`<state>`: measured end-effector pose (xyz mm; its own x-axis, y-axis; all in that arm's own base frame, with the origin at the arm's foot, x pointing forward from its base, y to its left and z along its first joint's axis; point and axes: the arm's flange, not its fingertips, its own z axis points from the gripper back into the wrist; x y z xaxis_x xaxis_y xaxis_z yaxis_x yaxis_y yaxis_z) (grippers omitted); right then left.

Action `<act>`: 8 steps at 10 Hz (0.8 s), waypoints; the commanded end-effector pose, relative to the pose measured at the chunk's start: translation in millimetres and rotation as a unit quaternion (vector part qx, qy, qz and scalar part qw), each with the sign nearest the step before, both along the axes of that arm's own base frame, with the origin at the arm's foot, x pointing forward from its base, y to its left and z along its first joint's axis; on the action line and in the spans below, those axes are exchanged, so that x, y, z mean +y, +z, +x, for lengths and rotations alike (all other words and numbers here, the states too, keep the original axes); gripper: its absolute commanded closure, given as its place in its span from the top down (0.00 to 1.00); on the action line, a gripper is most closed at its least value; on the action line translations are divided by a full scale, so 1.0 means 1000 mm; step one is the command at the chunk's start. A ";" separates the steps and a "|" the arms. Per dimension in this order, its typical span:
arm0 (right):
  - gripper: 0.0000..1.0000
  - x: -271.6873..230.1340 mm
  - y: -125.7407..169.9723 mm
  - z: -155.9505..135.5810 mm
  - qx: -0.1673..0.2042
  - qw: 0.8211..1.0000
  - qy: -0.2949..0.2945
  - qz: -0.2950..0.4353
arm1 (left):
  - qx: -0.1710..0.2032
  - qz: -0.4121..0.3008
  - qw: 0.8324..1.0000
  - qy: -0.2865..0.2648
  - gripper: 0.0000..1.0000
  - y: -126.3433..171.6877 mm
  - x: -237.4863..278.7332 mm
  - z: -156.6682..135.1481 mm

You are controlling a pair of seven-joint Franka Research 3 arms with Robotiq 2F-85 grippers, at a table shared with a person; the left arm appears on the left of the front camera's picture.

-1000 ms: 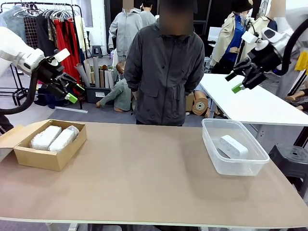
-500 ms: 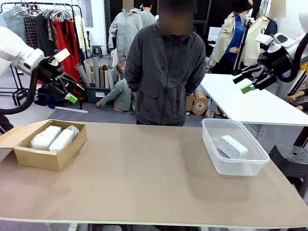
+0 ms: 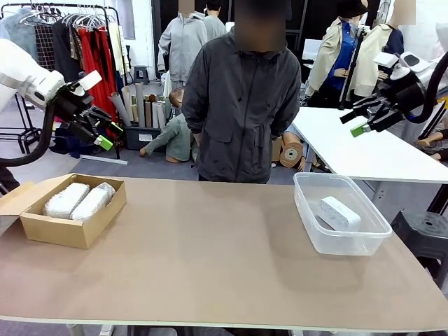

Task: Separate and place wrapped and unwrapped clocks.
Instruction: If the picked Digital clock is wrapped, place it in the Package Box ; if not, place it in the Organizing box.

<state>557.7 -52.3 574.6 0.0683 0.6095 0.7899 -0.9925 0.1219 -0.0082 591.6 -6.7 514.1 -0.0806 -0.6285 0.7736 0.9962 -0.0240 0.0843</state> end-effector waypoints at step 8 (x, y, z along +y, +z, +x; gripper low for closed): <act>1.00 0.000 0.001 -0.002 -0.002 1.000 0.007 0.002 | 0.001 0.001 1.000 -0.003 1.00 0.001 0.000 -0.002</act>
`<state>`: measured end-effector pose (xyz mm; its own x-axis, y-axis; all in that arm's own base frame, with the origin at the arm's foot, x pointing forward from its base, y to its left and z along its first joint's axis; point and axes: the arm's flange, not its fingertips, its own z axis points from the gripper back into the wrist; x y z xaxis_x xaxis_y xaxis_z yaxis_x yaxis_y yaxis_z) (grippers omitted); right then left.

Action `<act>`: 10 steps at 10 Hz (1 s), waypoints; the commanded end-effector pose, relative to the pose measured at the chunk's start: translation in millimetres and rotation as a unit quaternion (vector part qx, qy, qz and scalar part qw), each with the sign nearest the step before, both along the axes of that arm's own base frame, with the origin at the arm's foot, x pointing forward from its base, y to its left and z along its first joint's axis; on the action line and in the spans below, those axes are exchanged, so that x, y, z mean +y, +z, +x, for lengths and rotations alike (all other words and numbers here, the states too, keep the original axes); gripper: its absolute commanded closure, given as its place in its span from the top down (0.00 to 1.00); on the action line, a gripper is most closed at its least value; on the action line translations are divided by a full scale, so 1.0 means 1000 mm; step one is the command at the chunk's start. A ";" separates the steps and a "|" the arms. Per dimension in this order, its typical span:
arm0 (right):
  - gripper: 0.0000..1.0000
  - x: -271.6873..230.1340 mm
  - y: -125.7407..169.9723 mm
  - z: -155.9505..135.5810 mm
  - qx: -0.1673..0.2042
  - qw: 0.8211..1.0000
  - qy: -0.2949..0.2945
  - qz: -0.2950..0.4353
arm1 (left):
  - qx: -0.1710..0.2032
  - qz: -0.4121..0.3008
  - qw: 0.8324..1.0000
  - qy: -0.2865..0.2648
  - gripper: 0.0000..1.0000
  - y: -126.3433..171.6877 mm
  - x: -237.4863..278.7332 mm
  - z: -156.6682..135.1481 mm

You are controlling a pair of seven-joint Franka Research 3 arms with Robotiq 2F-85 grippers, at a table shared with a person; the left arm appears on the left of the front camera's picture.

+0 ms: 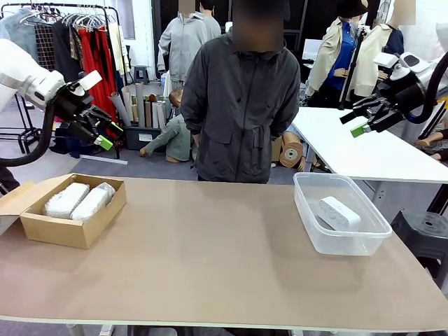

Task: Separate and place wrapped and unwrapped clocks.
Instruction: If the picked Digital clock is wrapped, place it in the Package Box ; if not, place it in the Organizing box.

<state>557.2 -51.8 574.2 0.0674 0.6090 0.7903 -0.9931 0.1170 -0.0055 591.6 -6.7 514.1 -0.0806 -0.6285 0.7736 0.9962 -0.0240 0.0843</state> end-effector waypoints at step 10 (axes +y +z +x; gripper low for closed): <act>1.00 0.000 0.001 -0.001 -0.003 1.000 0.005 0.001 | 0.001 0.001 1.000 -0.003 1.00 0.001 0.000 -0.002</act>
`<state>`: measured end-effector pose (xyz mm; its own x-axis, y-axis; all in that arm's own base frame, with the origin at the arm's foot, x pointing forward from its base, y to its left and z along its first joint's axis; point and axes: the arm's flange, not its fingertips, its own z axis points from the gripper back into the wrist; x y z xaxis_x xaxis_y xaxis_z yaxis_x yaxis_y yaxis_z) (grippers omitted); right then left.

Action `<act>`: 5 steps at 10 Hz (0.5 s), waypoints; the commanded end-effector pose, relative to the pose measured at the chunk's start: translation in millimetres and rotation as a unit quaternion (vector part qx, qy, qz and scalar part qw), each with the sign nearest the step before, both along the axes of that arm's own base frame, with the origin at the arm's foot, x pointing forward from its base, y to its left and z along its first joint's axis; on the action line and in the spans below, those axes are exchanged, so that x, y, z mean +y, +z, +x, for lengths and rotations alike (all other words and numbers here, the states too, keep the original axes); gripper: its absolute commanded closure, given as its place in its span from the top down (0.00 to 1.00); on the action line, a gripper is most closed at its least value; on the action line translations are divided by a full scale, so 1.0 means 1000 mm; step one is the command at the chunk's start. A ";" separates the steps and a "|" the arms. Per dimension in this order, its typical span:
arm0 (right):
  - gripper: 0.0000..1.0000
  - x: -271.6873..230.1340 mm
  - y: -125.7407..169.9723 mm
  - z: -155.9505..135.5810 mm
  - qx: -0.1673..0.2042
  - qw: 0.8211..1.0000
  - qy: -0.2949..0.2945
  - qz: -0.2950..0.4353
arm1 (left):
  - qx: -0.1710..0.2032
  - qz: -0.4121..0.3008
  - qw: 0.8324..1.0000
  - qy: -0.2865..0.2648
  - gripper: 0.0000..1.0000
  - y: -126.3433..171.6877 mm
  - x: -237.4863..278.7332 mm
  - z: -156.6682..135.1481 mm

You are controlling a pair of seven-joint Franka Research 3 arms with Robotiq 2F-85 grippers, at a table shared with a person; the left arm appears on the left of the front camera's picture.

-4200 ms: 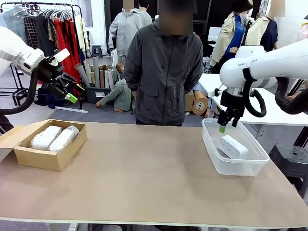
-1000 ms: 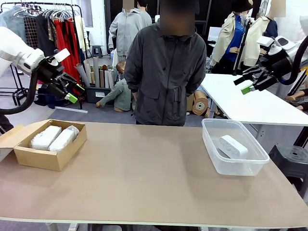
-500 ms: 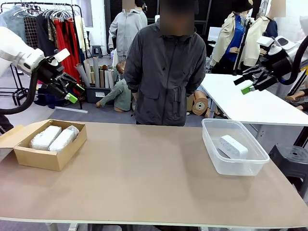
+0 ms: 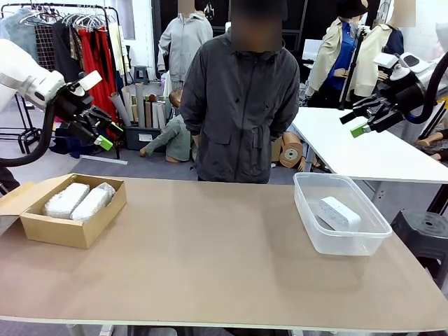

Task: Separate and place wrapped and unwrapped clocks.
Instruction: If the picked Digital clock is wrapped, place it in the Package Box ; if not, place it in the Organizing box.

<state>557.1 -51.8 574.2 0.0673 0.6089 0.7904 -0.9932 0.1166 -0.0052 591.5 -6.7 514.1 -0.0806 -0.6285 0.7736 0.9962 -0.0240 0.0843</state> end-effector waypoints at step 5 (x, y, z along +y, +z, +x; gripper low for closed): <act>1.00 0.000 0.001 -0.001 -0.003 1.000 0.005 0.001 | 0.001 0.001 1.000 -0.003 1.00 0.001 0.000 -0.002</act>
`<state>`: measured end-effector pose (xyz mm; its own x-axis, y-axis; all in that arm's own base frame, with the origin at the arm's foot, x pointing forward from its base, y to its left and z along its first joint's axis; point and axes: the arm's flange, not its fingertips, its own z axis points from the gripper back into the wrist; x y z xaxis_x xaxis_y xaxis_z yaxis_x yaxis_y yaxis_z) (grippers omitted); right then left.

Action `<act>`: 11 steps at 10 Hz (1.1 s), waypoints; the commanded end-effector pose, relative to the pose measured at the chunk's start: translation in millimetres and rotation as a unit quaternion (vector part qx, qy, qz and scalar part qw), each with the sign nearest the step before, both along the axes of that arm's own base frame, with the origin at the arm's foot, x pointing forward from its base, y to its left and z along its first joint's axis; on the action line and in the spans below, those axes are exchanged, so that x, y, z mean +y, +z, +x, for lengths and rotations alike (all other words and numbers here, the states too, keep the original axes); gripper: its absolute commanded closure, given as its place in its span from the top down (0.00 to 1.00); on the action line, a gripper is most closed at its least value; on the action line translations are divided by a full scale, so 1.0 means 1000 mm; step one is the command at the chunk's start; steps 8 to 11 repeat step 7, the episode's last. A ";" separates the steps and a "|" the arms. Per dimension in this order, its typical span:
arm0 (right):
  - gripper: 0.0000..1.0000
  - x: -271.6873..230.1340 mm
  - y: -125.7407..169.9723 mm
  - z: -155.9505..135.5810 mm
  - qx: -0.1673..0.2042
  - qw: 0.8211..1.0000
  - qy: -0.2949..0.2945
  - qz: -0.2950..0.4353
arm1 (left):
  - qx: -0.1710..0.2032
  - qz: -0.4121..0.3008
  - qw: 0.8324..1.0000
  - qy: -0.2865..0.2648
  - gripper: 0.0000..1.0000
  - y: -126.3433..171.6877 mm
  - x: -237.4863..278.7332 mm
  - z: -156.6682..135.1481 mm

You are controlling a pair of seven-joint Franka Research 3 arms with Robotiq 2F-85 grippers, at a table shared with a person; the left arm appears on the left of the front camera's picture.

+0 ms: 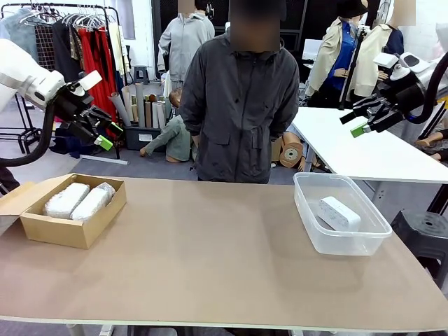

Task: Separate and place wrapped and unwrapped clocks.
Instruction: If the picked Digital clock is wrapped, place it in the Package Box ; if not, place it in the Organizing box.

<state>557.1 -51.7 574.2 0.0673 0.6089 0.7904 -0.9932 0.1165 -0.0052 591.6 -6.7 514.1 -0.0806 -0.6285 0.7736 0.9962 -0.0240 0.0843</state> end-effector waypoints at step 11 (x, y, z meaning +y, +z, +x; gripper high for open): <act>1.00 0.000 0.001 -0.001 -0.003 1.000 0.005 0.001 | 0.001 0.001 1.000 -0.003 1.00 0.001 0.000 -0.002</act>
